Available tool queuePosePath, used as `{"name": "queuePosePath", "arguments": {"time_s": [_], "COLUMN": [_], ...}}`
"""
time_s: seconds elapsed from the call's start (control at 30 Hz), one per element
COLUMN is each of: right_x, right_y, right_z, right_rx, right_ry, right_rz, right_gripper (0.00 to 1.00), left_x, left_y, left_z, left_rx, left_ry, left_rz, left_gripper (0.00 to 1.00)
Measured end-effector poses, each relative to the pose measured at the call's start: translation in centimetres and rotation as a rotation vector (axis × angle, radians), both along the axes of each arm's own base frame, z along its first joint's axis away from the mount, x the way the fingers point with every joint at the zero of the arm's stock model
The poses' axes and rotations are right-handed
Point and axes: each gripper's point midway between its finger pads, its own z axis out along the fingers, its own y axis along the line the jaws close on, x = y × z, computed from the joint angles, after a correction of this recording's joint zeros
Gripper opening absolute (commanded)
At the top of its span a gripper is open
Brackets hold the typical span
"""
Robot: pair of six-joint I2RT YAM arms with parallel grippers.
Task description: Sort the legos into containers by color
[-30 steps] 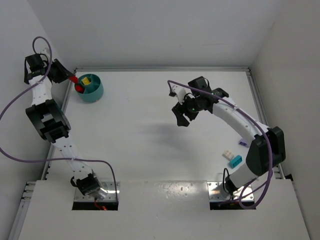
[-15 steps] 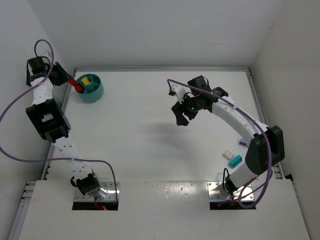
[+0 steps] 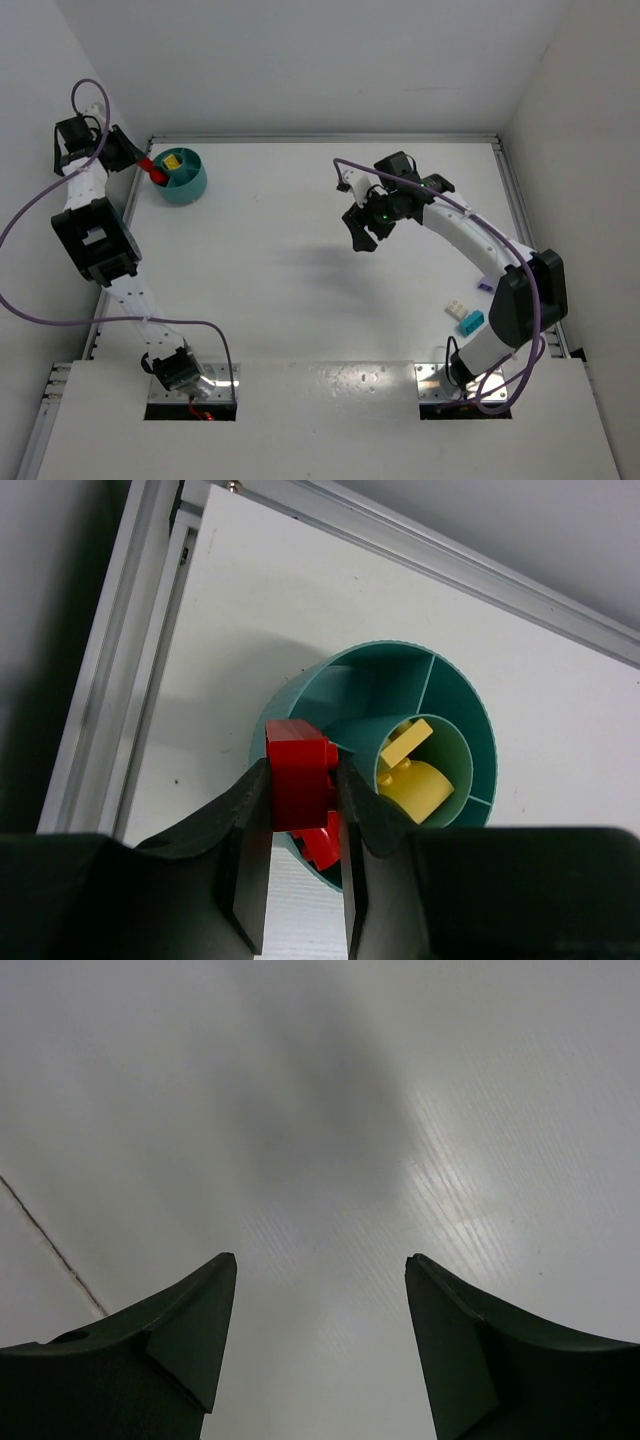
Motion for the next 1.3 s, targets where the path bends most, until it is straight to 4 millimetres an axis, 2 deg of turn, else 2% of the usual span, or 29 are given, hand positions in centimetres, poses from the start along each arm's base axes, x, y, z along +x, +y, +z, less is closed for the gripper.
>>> {"name": "queuePosePath", "arguments": {"time_s": [0.37,0.63,0.8,0.93,0.97,1.03,1.07,1.1,1.2,1.3], "right_x": [-0.1,-0.1,-0.1,0.0,0.1,0.2,0.2,0.2,0.3,0.3], "right_y": [0.1,0.1,0.1,0.1,0.2,0.2,0.2,0.2,0.3,0.3], "right_z": [0.0,0.0,-0.2,-0.2,-0.2,-0.2,-0.2,-0.2,-0.1,0.0], "right_rx": [0.005,0.005,0.002,0.002,0.002,0.003,0.002,0.002,0.003,0.004], "right_ry": [0.003,0.003,0.008,0.01,0.009,0.008,0.009,0.01,0.009,0.005], "right_rz": [0.003,0.003,0.003,0.003,0.003,0.003,0.003,0.003,0.003,0.003], "right_gripper": [0.69,0.69,0.68,0.68,0.68,0.68,0.68,0.68,0.68,0.68], "left_x": [-0.1,-0.1,-0.7,-1.0,-1.1,-1.2,-1.4,-1.5,-1.6,-1.5], "left_y": [-2.4,-2.8,-2.8,-2.6,-2.5,-2.3,-2.3,-2.2,-2.2,-2.2], "left_z": [-0.6,-0.6,-1.3,-1.9,-2.0,-2.1,-2.3,-2.4,-2.5,-2.4], "left_rx": [-0.002,-0.005,-0.008,0.005,0.009,0.02,0.023,0.028,0.019,0.015], "left_ry": [0.022,0.023,0.06,0.089,0.094,0.103,0.11,0.116,0.127,0.122], "left_rz": [-0.059,-0.066,-0.063,-0.048,-0.044,-0.039,-0.038,-0.036,-0.024,-0.024], "left_gripper": [0.0,0.0,0.0,0.22,0.4,0.58,0.73,0.79,0.86,0.86]}}
